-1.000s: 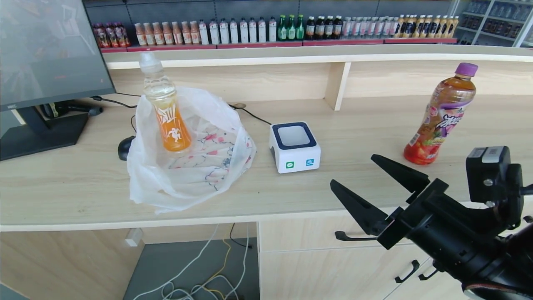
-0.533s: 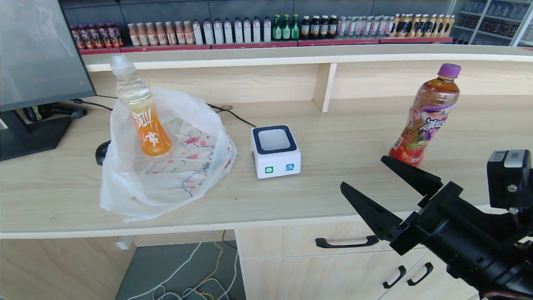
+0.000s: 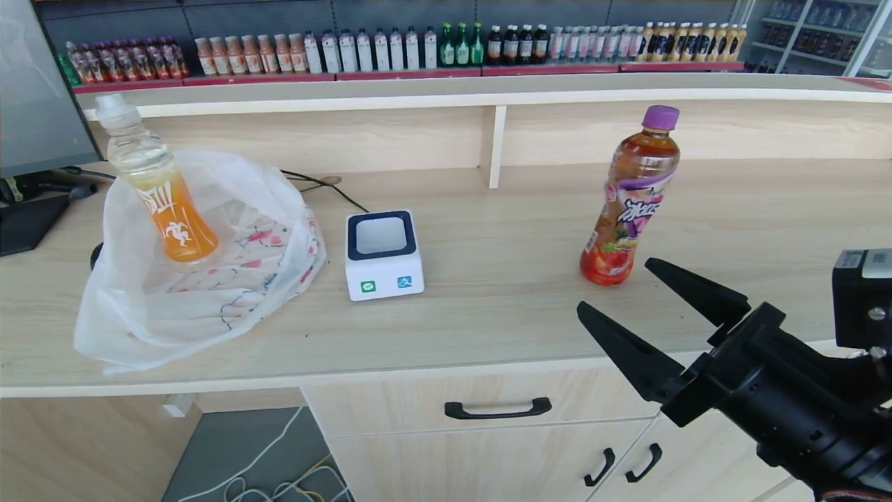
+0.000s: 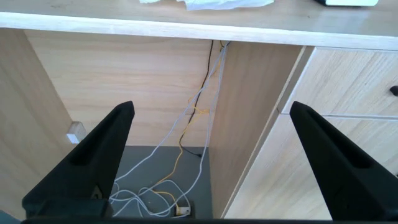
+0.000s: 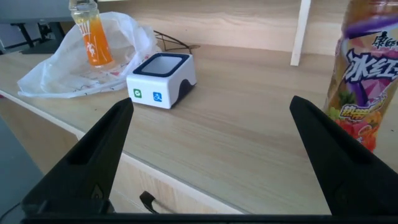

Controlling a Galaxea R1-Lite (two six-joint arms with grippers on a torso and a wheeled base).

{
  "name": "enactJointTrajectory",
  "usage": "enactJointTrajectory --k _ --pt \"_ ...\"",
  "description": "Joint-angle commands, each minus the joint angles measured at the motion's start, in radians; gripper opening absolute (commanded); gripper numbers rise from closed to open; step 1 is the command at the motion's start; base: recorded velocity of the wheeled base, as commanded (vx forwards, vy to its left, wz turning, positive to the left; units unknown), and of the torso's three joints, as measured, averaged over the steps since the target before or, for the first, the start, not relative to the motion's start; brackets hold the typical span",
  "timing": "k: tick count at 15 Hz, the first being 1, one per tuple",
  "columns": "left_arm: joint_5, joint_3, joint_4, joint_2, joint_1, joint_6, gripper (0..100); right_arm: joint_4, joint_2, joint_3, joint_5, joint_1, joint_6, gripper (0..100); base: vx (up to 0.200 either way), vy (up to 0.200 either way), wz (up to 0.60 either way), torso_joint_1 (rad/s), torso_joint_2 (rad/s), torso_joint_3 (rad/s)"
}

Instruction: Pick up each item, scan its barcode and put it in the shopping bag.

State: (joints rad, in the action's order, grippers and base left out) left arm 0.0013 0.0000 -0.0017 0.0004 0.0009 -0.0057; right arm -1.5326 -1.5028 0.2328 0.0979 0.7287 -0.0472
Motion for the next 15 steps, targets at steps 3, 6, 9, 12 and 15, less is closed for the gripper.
enactJointTrajectory --k 3,6,9,12,15 --pt "0.0 0.0 0.0 0.0 0.001 0.0 100 0.002 0.004 0.0 0.002 -0.002 -0.002 100 0.0 -0.2 0.0 0.001 0.0 0.001" --pt "0.0 0.0 0.0 0.0 0.001 0.001 100 0.0 -0.011 -0.001 0.002 -0.06 -0.005 100 0.0 -0.067 0.0 0.001 0.0 0.001" --pt "0.0 0.0 -0.001 0.0 0.001 0.007 100 0.0 -0.057 0.039 0.01 -0.121 -0.045 100 0.0 0.0 0.0 0.0 0.0 0.0" --pt "0.0 0.0 -0.001 0.0 0.001 0.01 100 0.0 -0.132 0.135 0.01 -0.163 -0.08 100 0.0 0.0 0.0 0.0 0.0 0.0" --pt "0.0 0.0 -0.001 0.0 0.001 0.009 100 0.002 -0.214 0.22 0.01 -0.186 -0.08 100 0.0 0.0 0.0 0.0 0.0 0.0"
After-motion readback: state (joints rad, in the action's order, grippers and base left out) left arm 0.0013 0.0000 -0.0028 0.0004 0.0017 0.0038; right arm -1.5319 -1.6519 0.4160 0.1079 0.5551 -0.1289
